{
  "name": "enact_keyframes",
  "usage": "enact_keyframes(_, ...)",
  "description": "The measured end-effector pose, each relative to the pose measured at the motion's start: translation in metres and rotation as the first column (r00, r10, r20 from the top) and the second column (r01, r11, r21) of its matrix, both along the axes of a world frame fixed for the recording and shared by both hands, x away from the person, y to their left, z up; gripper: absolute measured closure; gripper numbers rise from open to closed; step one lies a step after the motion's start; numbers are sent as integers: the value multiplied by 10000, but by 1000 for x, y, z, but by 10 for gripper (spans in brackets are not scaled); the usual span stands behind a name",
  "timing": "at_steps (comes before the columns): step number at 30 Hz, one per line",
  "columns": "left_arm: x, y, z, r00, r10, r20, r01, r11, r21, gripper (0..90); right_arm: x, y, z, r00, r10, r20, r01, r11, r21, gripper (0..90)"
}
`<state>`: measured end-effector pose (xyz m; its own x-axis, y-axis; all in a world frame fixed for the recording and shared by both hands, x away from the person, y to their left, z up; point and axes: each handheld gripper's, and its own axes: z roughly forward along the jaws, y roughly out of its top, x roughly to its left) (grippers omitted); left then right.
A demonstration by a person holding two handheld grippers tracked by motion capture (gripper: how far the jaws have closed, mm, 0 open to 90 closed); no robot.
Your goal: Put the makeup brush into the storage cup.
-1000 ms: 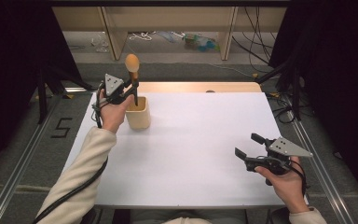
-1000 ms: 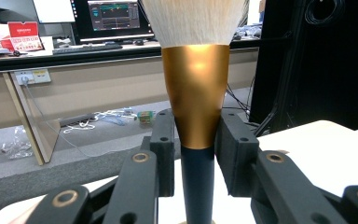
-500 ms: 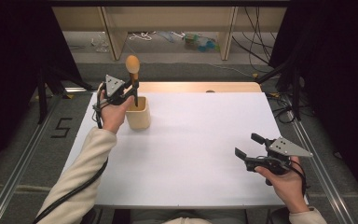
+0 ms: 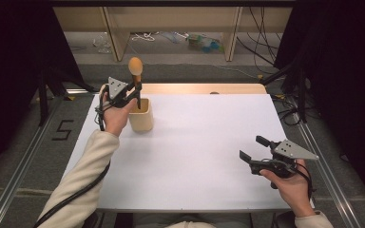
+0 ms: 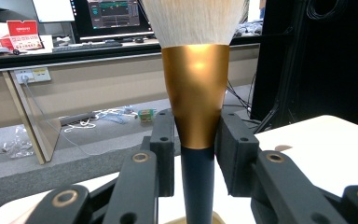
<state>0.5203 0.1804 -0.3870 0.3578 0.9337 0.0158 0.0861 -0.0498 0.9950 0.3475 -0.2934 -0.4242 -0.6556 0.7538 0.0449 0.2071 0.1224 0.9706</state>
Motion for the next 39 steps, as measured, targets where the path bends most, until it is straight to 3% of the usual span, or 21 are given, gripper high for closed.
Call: enact_keyframes(39,3,-1,-8,9998,11,-191,-9,9999,120,695,0,0,0,10000,8,-35,-8,10000,10,159)
